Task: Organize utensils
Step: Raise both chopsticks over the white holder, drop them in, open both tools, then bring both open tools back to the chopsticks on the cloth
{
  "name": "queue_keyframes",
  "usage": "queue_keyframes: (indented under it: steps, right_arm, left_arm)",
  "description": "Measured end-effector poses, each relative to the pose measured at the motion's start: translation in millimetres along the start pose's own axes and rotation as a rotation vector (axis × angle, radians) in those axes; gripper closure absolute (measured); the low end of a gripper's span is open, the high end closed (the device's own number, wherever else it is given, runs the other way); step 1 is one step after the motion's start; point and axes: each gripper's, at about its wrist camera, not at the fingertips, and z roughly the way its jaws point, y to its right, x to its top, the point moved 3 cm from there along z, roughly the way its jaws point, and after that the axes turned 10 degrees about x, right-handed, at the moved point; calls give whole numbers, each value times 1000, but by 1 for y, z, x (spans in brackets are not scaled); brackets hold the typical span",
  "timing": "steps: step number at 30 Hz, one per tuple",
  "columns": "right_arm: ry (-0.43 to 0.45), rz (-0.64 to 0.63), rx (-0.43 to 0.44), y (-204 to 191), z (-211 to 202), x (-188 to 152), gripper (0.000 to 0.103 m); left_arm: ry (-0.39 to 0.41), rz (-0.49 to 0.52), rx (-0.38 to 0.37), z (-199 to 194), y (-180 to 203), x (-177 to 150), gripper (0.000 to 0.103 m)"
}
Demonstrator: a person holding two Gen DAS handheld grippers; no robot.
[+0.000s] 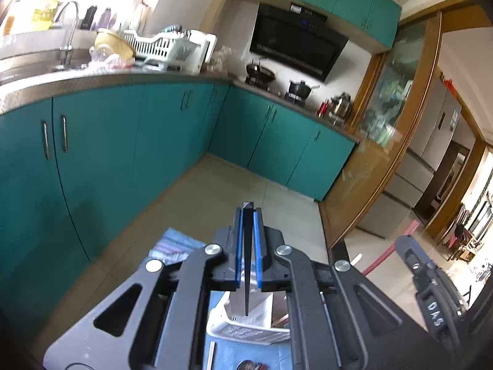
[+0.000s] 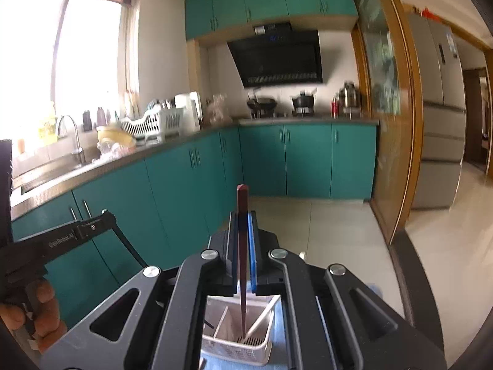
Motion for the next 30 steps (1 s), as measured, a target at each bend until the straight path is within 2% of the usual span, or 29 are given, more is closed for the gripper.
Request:
queue_keyframes:
  steps: [8, 11, 12, 16, 20, 22, 24, 26, 27, 29, 30]
  right_arm:
    - [-72, 29, -7, 8, 16, -23, 95]
    - [-62, 30, -21, 8, 9, -29, 76]
    - [-55, 29, -26, 8, 4, -30, 71]
    - [-49, 33, -40, 12, -16, -41, 70]
    - [-55, 53, -50, 20, -42, -61, 67]
    - [-74, 77, -53, 26, -56, -83, 67]
    - [-129, 106, -46, 32, -60, -113, 67]
    - [-236, 128, -42, 36, -49, -147, 67]
    - [-329, 147, -24, 37, -34, -175, 67]
    - [-457, 199, -1, 36, -8, -214, 67]
    - [-500, 221, 14, 35, 1, -226, 67]
  left_arm:
    - [-36, 6, -6, 9, -9, -19, 96]
    - [-21, 19, -6, 3, -9, -21, 96]
    - [-17, 24, -8, 0, -9, -22, 94]
    - [8, 18, -14, -17, -17, -28, 74]
    - [20, 45, 7, -37, -33, -44, 69]
    - [-13, 87, 41, -39, -45, -65, 67]
    - [-63, 124, 59, -32, -56, -92, 66]
    - [-125, 156, 77, -18, -64, -118, 66]
    - [-190, 173, 92, -3, -70, -140, 66]
    - [-280, 164, 106, 17, -78, -166, 69]
    - [-330, 158, 110, 26, -81, -179, 73]
